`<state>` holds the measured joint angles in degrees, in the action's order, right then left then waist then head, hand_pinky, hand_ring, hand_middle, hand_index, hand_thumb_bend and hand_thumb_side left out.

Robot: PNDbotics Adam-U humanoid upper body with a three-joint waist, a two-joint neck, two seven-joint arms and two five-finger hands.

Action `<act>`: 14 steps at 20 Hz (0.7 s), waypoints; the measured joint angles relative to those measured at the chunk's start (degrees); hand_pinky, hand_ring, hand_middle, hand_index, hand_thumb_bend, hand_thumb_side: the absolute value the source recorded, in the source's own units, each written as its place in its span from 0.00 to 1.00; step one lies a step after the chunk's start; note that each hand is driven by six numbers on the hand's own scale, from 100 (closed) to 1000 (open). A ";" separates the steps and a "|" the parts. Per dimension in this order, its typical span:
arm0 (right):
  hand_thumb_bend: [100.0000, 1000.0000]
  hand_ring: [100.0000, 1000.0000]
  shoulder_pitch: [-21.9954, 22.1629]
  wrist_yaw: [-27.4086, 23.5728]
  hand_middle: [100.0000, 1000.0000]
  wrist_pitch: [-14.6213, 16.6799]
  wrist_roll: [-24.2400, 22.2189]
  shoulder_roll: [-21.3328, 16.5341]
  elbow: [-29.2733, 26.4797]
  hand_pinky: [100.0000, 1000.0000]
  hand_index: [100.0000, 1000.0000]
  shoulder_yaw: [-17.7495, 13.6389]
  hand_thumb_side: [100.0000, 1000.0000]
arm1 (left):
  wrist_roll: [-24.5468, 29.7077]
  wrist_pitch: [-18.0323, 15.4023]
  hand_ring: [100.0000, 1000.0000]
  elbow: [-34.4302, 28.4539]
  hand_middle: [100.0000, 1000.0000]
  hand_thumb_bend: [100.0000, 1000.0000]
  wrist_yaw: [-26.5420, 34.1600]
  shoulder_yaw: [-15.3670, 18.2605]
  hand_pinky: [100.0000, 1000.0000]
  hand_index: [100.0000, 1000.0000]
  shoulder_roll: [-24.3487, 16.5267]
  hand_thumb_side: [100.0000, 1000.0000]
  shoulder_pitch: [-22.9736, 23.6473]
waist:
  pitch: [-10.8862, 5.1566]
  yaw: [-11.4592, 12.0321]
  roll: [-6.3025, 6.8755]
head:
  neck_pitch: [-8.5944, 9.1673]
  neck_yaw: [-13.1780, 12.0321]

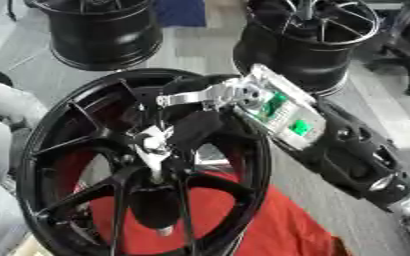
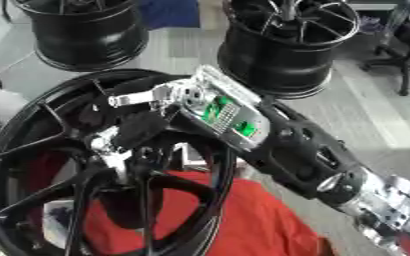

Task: Pull the pin out of the wheel hub.

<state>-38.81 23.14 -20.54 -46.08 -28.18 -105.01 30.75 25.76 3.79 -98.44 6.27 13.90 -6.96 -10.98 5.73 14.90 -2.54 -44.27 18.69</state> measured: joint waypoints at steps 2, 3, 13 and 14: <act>0.00 0.92 0.00 0.86 0.91 0.29 -0.50 0.01 0.37 0.90 1.00 0.01 0.71 | 0.12 0.01 0.58 0.00 0.58 0.00 0.00 -0.10 0.57 0.71 0.00 0.84 0.00 | 0.00 0.09 0.00 | 0.00 0.36; 0.00 0.92 0.00 1.23 0.92 0.45 -0.68 0.03 0.64 0.90 1.00 0.01 0.71 | 0.14 0.02 0.58 0.00 0.58 0.00 0.00 -0.13 0.57 0.71 0.00 0.84 0.00 | 0.00 0.16 0.00 | 0.00 0.54; 0.00 0.93 0.06 3.68 0.92 1.48 -2.12 0.18 2.06 0.91 1.00 0.69 0.63 | 0.26 0.12 0.58 0.00 0.58 0.00 0.00 -0.27 0.57 0.71 0.02 0.84 -0.09 | 0.17 0.32 -0.02 | 0.00 1.24; 0.00 0.93 0.06 3.90 0.92 1.46 -2.28 0.18 2.06 0.91 1.00 0.70 0.61 | 0.26 0.13 0.58 0.00 0.58 0.00 0.00 -0.27 0.56 0.71 0.02 0.84 -0.10 | 0.17 0.32 -0.02 | 0.00 1.24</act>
<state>-38.75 27.04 -19.07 -48.36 -28.00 -102.95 31.45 26.02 3.92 -98.44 6.27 13.63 -6.94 -11.07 5.90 15.22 -2.56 -44.27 19.93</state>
